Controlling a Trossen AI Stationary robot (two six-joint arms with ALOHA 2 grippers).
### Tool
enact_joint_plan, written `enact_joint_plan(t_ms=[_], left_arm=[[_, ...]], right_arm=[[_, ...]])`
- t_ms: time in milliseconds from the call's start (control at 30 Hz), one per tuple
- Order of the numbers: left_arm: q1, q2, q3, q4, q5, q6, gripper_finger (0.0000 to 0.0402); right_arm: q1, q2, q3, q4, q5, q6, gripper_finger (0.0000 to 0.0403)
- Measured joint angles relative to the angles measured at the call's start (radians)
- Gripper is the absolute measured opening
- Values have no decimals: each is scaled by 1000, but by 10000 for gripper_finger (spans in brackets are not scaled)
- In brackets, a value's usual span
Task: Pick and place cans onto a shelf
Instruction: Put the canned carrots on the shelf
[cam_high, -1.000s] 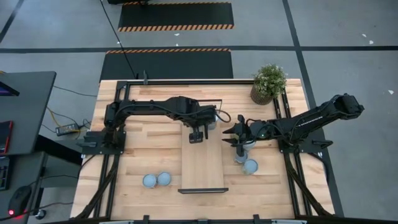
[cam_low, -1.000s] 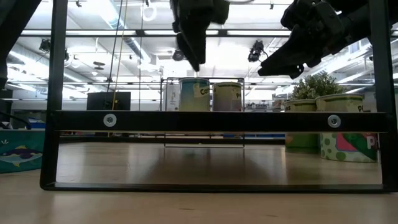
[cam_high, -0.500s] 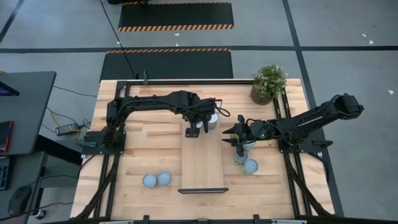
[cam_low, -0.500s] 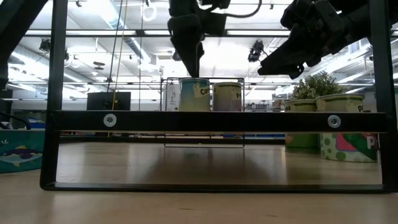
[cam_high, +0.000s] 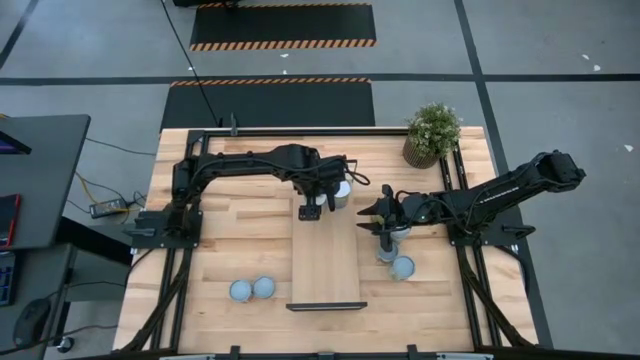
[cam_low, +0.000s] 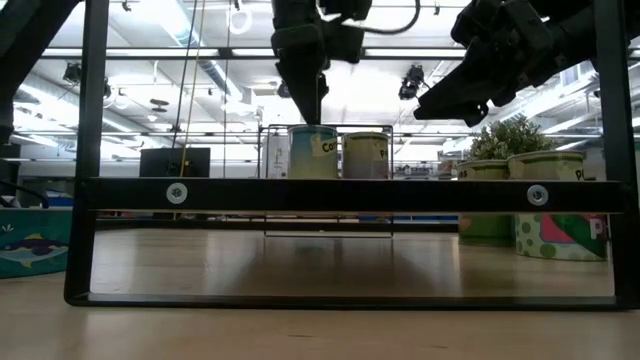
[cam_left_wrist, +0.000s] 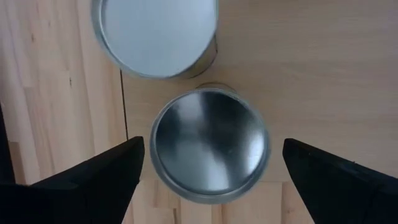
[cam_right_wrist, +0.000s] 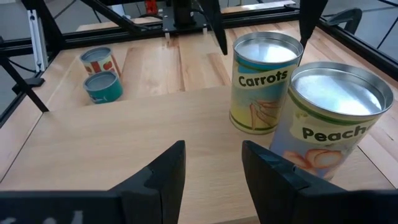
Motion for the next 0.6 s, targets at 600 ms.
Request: enact_joint_plan(t_ms=[600], left_arm=[[5,36,1,9,30,-3,389]], right_arm=[[19,0,0,22,0,-1,165]])
